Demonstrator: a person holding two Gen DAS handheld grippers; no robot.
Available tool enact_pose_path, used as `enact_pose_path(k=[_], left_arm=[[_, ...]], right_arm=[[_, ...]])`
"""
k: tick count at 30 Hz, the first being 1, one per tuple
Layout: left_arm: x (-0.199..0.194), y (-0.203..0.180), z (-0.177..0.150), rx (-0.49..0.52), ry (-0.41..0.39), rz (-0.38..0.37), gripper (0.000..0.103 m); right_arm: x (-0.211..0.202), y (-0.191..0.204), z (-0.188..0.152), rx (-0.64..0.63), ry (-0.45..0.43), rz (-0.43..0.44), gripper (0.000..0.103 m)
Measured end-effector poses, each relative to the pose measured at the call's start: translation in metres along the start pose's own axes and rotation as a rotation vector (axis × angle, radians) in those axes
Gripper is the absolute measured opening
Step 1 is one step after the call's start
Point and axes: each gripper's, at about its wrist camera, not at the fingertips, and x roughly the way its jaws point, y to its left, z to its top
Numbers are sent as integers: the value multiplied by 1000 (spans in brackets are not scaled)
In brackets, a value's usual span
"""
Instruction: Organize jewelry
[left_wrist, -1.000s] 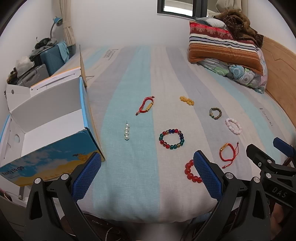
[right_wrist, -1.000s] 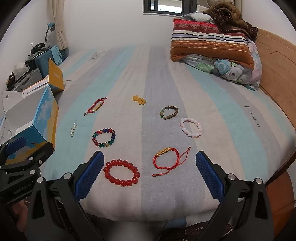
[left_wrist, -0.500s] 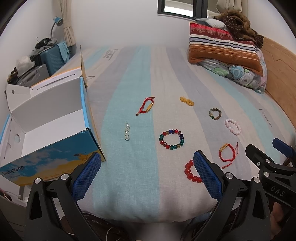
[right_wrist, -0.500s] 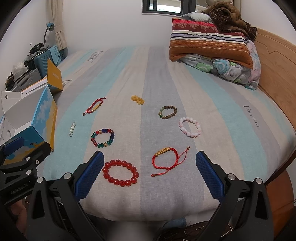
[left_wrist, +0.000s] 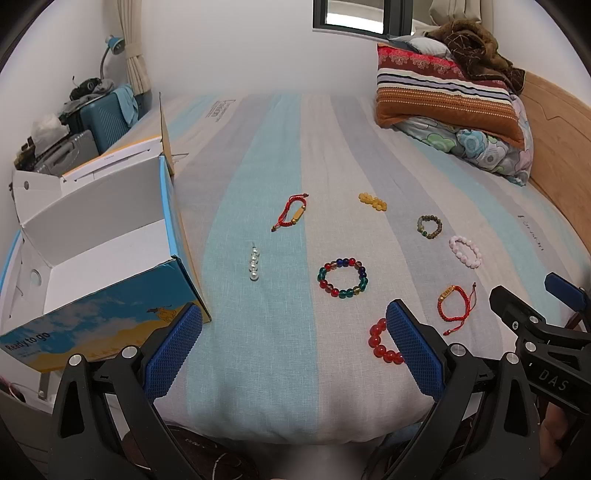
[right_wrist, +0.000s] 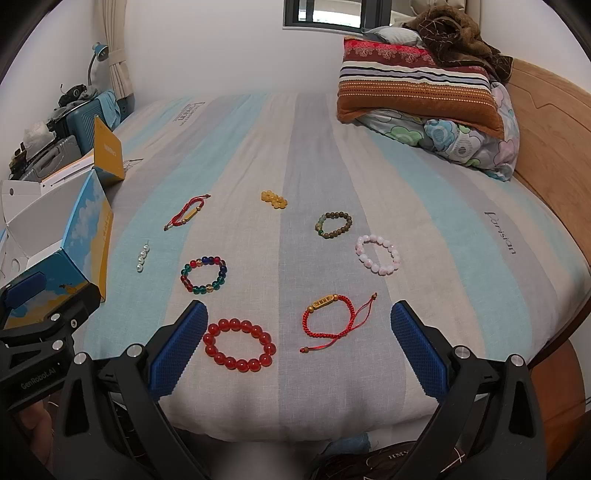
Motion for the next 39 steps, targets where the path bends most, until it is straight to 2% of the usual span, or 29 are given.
enact_pose_path(k=[22,39], left_arm=[[4,0,0,-8,12,-14,97],[65,-19,28,19,146,-57,97]], right_arm=[[1,-1,1,1,8,-5,96],[49,-34,10,63,90,-38,95]])
